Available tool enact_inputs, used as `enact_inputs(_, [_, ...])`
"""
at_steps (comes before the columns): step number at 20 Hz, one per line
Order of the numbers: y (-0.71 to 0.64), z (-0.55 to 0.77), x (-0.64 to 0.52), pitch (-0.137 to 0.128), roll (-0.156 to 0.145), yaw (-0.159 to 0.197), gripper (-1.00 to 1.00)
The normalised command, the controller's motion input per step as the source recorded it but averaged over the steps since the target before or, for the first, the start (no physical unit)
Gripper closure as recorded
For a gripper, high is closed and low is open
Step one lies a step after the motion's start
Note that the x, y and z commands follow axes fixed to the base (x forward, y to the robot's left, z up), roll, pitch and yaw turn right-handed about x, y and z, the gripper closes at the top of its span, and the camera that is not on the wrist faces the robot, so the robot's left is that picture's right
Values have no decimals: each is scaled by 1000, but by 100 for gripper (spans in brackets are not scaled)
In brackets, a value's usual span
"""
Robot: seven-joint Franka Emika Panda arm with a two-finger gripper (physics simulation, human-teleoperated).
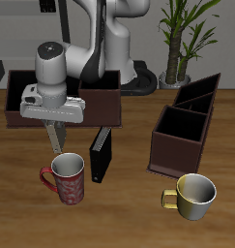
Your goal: Place the yellow book into the back desk caddy's right compartment
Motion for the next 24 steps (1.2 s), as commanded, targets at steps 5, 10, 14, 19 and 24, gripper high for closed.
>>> enact_inputs(5, [130, 76, 81, -14, 18, 3, 100])
enact_inputs(10, [104, 281, 63, -24, 1, -4, 100])
enact_inputs(14, [217, 603, -6, -62, -11, 5, 100])
enact_inputs(19, [261, 649, -116, -63, -42, 18, 100])
enact_inputs(24, [340, 777, -332, -62, -19, -44, 100])
